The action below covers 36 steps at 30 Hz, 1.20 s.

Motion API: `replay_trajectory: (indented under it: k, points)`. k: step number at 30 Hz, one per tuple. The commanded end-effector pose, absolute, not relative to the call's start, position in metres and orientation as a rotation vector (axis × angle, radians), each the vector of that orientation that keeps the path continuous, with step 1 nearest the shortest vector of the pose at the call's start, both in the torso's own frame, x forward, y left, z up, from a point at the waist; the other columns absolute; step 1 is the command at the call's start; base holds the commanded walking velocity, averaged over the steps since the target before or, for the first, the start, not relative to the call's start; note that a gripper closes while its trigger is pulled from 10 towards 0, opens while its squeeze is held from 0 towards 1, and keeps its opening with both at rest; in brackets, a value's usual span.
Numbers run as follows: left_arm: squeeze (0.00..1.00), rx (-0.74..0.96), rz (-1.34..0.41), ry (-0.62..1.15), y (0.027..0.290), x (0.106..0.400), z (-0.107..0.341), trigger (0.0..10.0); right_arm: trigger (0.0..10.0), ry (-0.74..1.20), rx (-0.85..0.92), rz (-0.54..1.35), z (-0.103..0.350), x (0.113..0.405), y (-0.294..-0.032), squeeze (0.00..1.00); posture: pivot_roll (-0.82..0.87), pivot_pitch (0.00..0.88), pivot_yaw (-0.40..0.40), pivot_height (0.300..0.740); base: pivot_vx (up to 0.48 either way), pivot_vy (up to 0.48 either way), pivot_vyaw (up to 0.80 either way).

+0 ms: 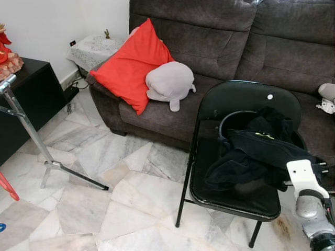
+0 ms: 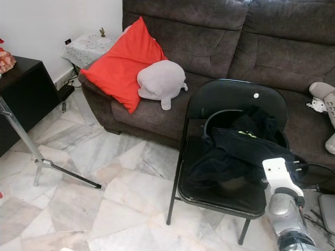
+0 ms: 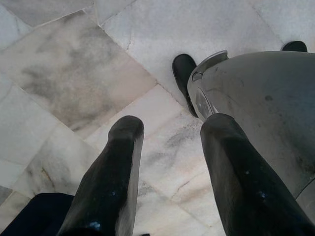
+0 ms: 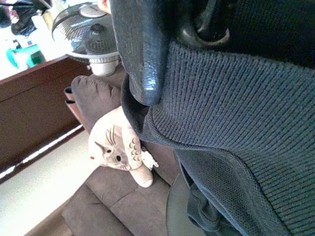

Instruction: Hang hanger

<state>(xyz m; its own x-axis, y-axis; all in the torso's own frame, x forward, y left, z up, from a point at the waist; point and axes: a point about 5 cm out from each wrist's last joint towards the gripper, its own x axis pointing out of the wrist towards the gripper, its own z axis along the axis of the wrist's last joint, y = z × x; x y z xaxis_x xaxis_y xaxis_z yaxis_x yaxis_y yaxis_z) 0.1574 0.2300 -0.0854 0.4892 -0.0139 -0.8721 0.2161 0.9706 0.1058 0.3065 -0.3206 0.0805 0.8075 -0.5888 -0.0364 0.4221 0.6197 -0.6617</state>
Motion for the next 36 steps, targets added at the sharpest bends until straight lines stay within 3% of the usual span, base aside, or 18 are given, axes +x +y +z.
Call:
replay_trajectory:
  k: [1,6,10,11,12,14,19,25,36]
  points:
    - [0.00,0.220,-0.148,1.073,0.230,0.151,-0.088,10.0,0.0,0.237,-0.642,-0.606,0.084,0.309,-0.319,0.00,0.06,0.122,0.016,0.740,0.000,0.000,0.00]
    - [0.00,0.219,-0.152,1.072,0.229,0.152,-0.088,10.0,0.0,0.213,-0.543,-0.630,0.084,0.311,-0.314,0.00,0.05,0.116,0.012,0.740,0.000,0.000,0.00]
    - [0.00,0.215,-0.150,1.071,0.229,0.151,-0.088,10.0,0.0,0.210,-0.364,-0.662,0.082,0.313,-0.308,0.00,0.05,0.115,0.001,0.740,0.000,0.000,0.00]
    - [0.00,0.215,-0.148,1.070,0.228,0.151,-0.088,10.0,3.3,0.203,-0.316,-0.669,0.082,0.314,-0.306,0.00,0.05,0.115,0.001,0.740,0.000,0.000,0.00]
    - [0.00,0.213,-0.146,1.070,0.229,0.151,-0.088,10.0,10.0,0.175,-0.257,-0.678,0.085,0.316,-0.302,0.00,0.05,0.117,0.001,0.740,0.000,0.000,0.00]
    - [0.00,0.213,-0.147,1.073,0.228,0.151,-0.089,10.0,10.0,0.095,-0.157,-0.667,0.092,0.321,-0.287,0.00,0.03,0.116,-0.001,0.740,0.000,0.000,0.00]
    - [0.00,0.209,-0.149,1.074,0.227,0.150,-0.089,10.0,10.0,-0.002,-0.127,-0.603,0.108,0.323,-0.262,0.00,0.02,0.112,-0.010,0.740,0.000,0.000,0.00]
    - [0.00,0.204,-0.150,1.073,0.226,0.150,-0.090,10.0,10.0,-0.013,-0.034,-0.559,0.117,0.319,-0.242,0.00,0.01,0.099,-0.023,0.740,0.000,0.000,0.00]
    - [0.00,0.200,-0.136,1.071,0.225,0.149,-0.090,10.0,10.0,-0.068,-0.093,-0.579,0.141,0.317,-0.250,0.00,0.01,0.073,-0.031,0.740,0.000,0.000,0.22]
